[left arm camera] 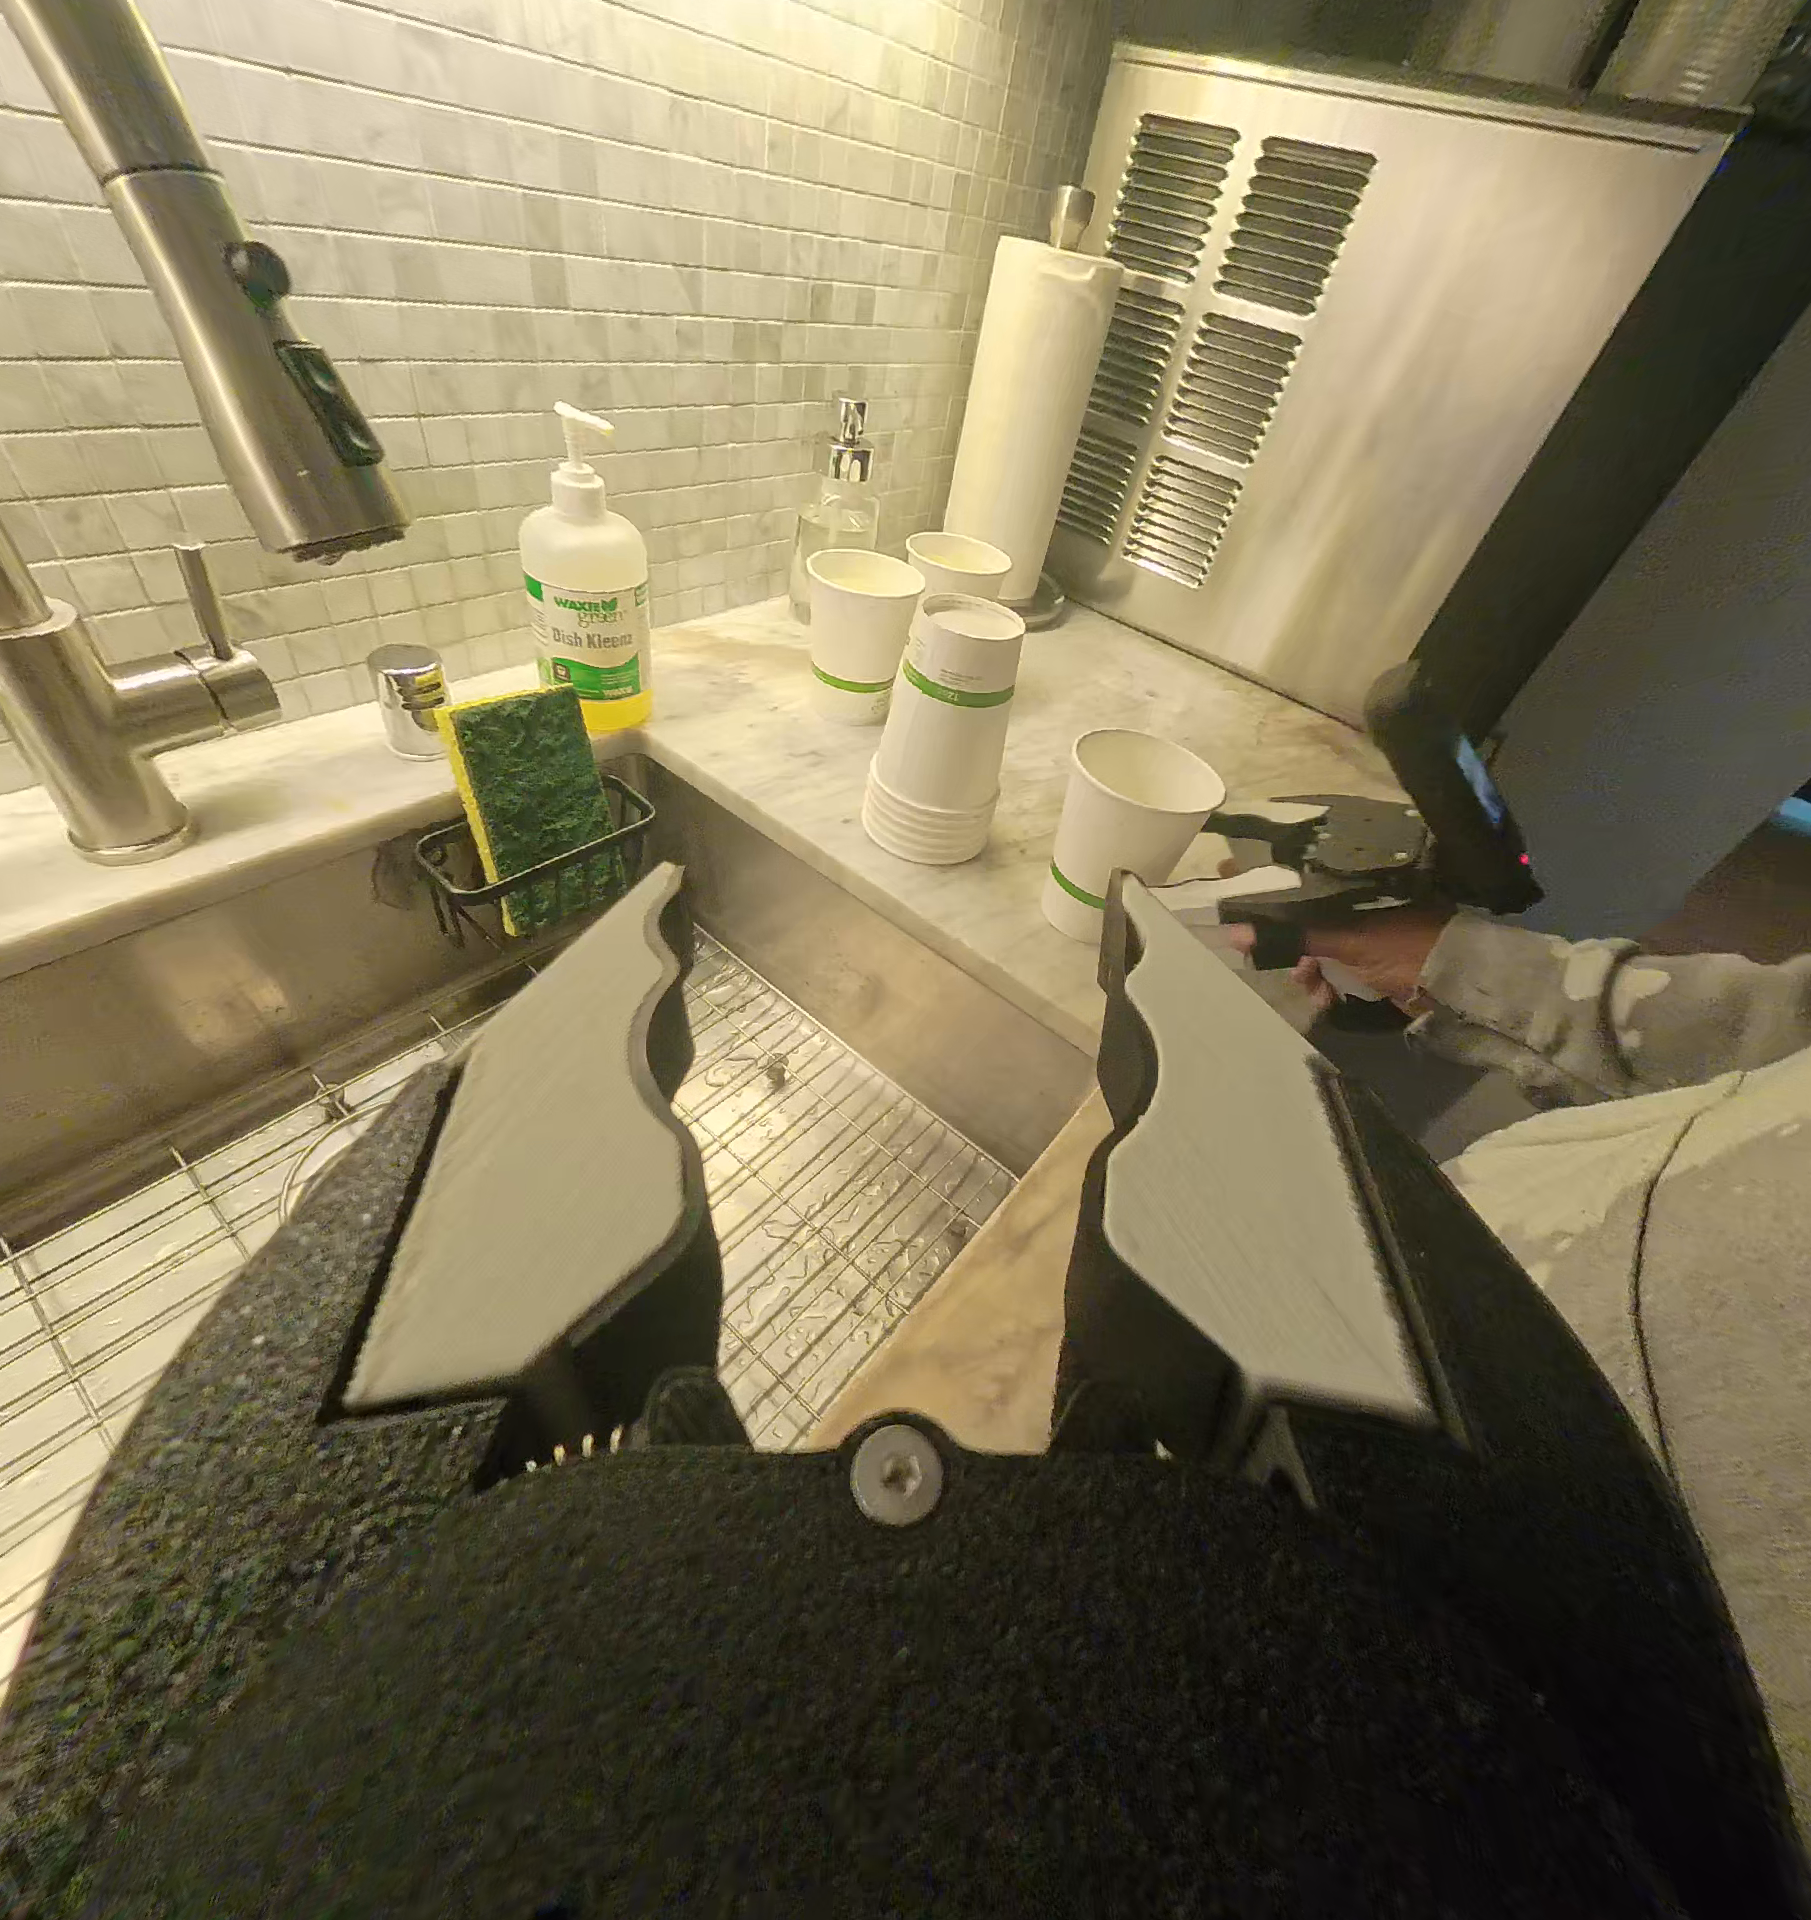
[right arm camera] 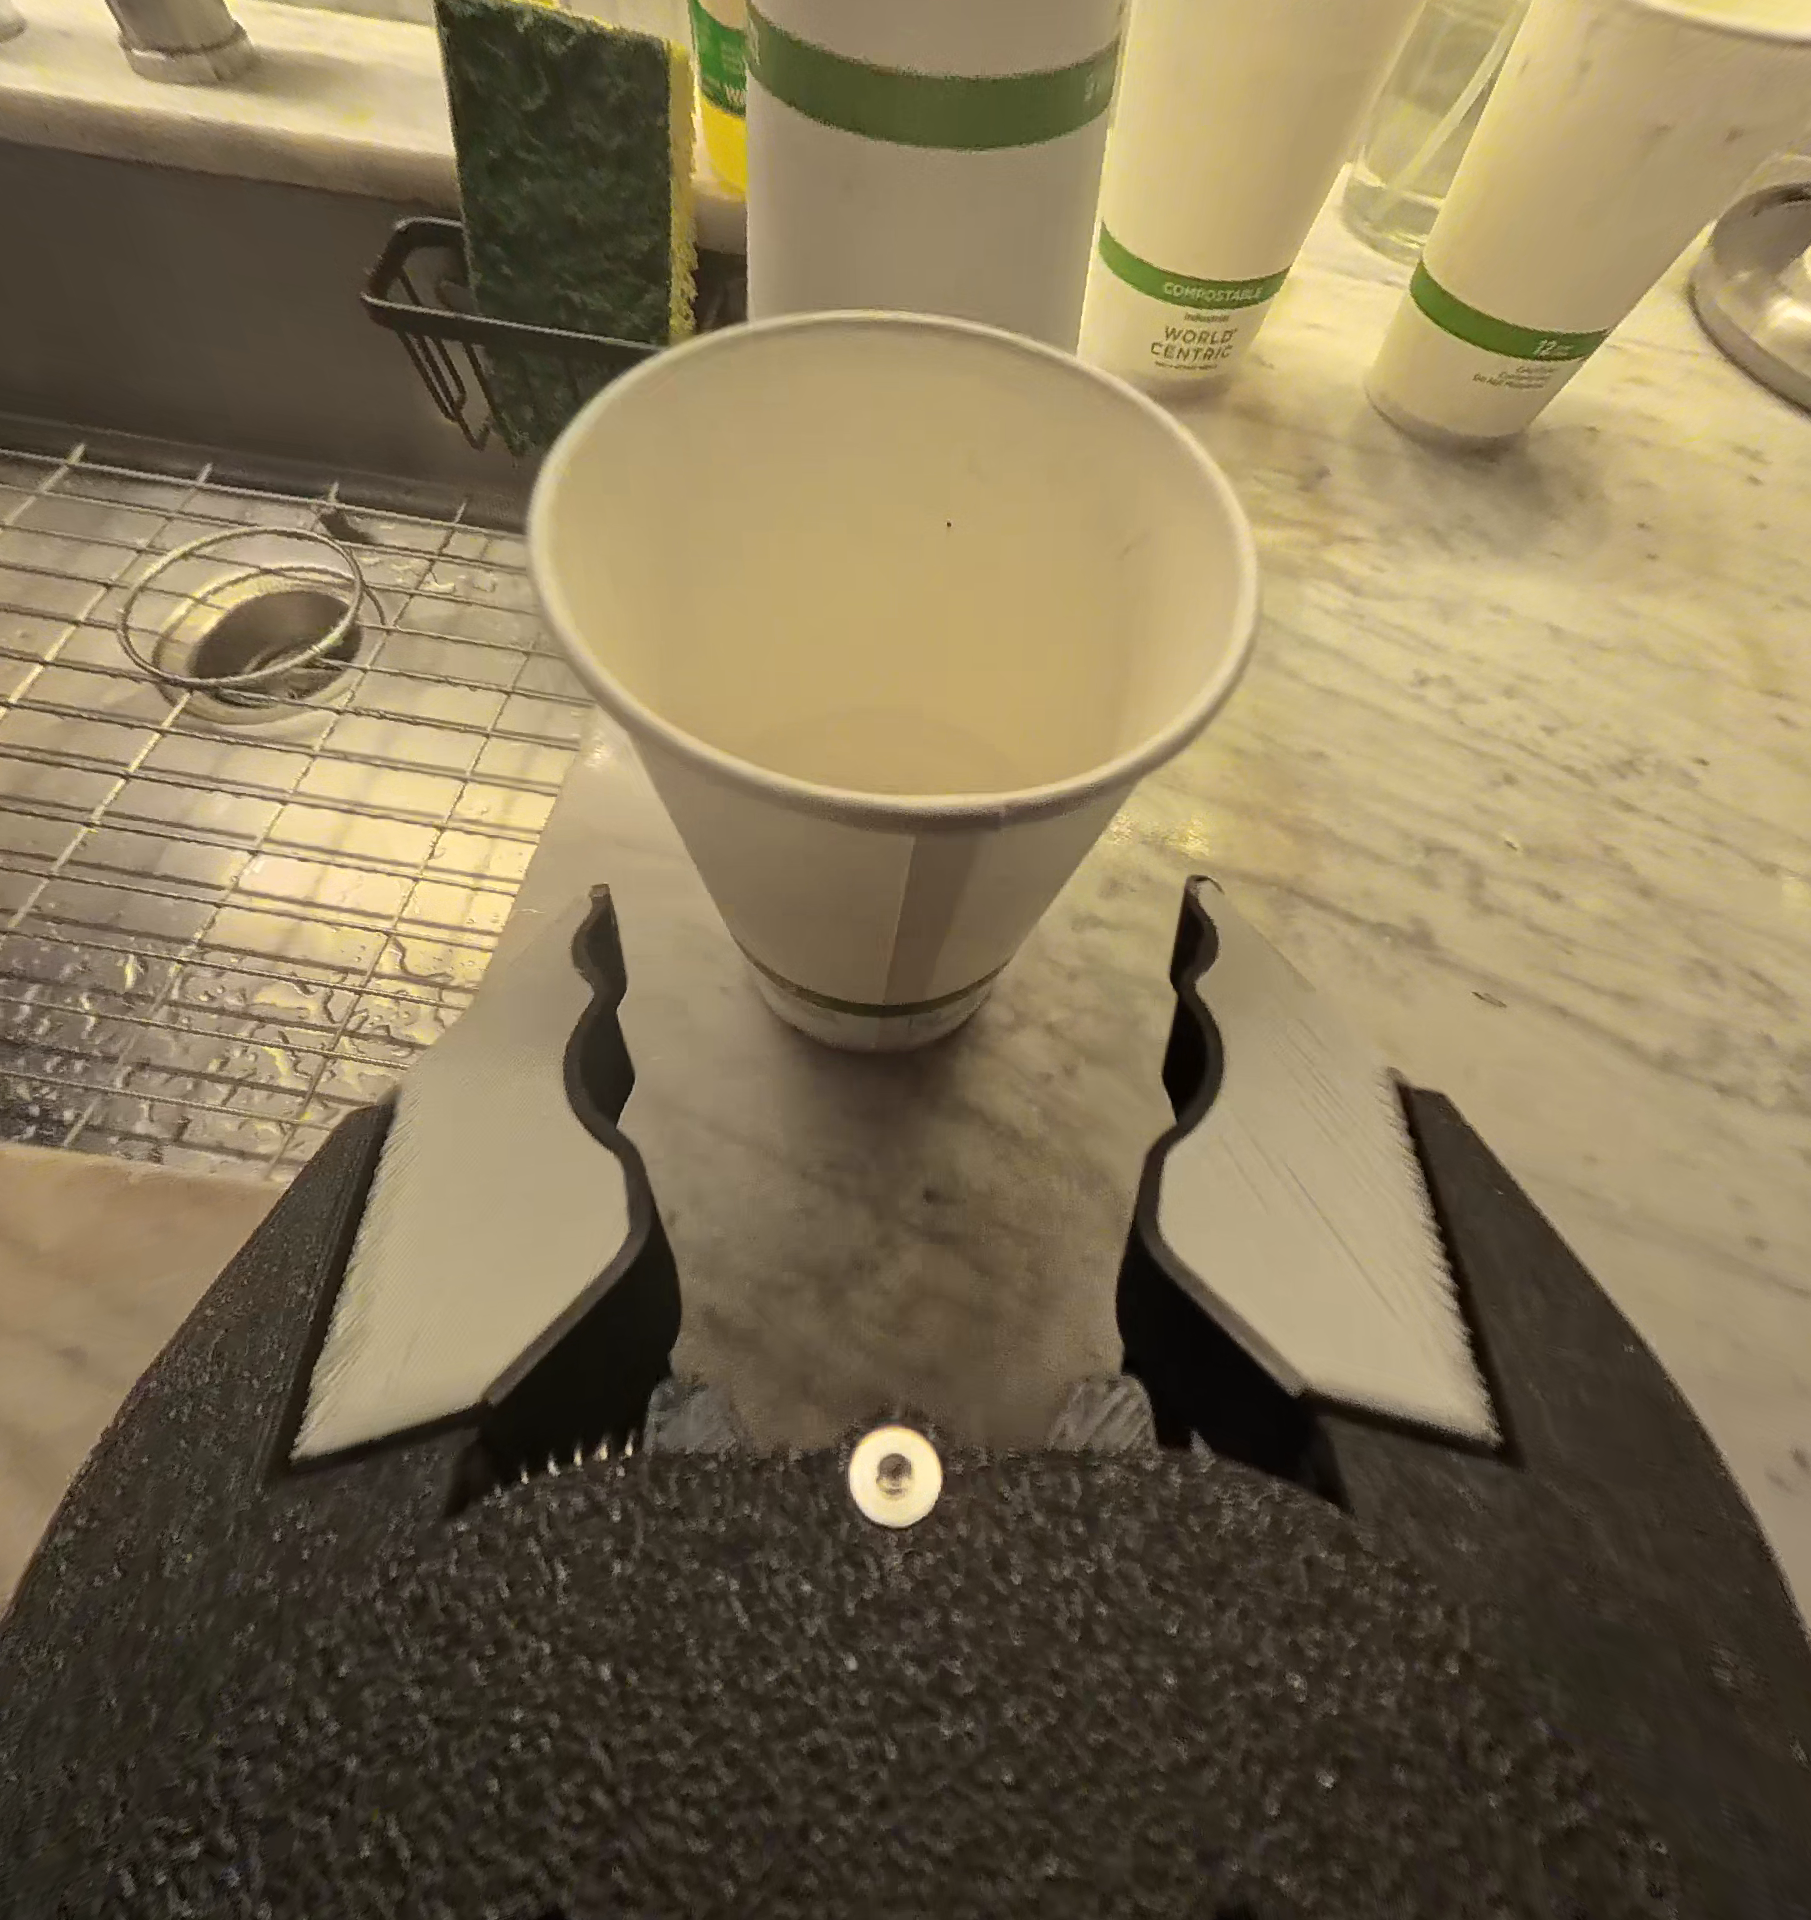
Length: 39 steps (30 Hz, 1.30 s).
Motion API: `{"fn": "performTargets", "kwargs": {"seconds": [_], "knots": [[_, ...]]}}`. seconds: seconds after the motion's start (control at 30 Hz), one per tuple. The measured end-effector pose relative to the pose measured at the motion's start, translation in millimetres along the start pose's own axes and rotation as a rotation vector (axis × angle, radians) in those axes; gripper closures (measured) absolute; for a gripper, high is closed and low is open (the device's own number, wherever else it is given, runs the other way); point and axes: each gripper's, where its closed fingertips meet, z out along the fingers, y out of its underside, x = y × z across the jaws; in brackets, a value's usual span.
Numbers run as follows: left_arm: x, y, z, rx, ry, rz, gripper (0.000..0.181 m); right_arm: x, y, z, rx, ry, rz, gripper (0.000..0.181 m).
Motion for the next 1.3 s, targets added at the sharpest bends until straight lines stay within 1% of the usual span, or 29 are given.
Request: {"fn": "performTargets", "kwargs": {"seconds": [0.1, 0.2, 0.3, 0.4, 0.47, 0.63, 0.77, 0.93, 1.17, 1.3], "knots": [[-7, 1, -5, 0.014, -0.023, -0.02, 0.102, 2, -6, -18, 0.029, 0.035, 0.01, 0.075], [-17, 3, -11, 0.023, -0.055, -0.036, 0.102, 2, -20, -43, 0.073, 0.077, 0.024, 0.073], [-27, 7, -19, 0.026, -0.09, -0.052, 0.102, -7, -36, -66, 0.104, 0.09, 0.039, 0.074], [-38, 12, -29, 0.024, -0.125, -0.066, 0.102, -24, -56, -85, 0.144, 0.074, 0.054, 0.075], [-46, 17, -37, 0.014, -0.156, -0.073, 0.101, -39, -69, -92, 0.163, 0.047, 0.054, 0.076], [-79, 28, -66, -0.031, -0.287, -0.105, 0.099, -76, -98, -96, 0.201, -0.03, 0.044, 0.076], [-112, 31, -100, -0.059, -0.445, -0.146, 0.097, -100, -112, -91, 0.216, -0.079, 0.034, 0.077], [-155, 30, -158, -0.086, -0.746, -0.161, 0.097, -121, -115, -81, 0.207, -0.115, 0.0, 0.078], [-188, 17, -242, -0.042, -1.102, -0.191, 0.097, -150, -121, -67, 0.206, -0.178, -0.072, 0.078], [-204, 14, -283, -0.029, -1.233, -0.239, 0.094, -162, -128, -62, 0.219, -0.21, -0.076, 0.078]]}}
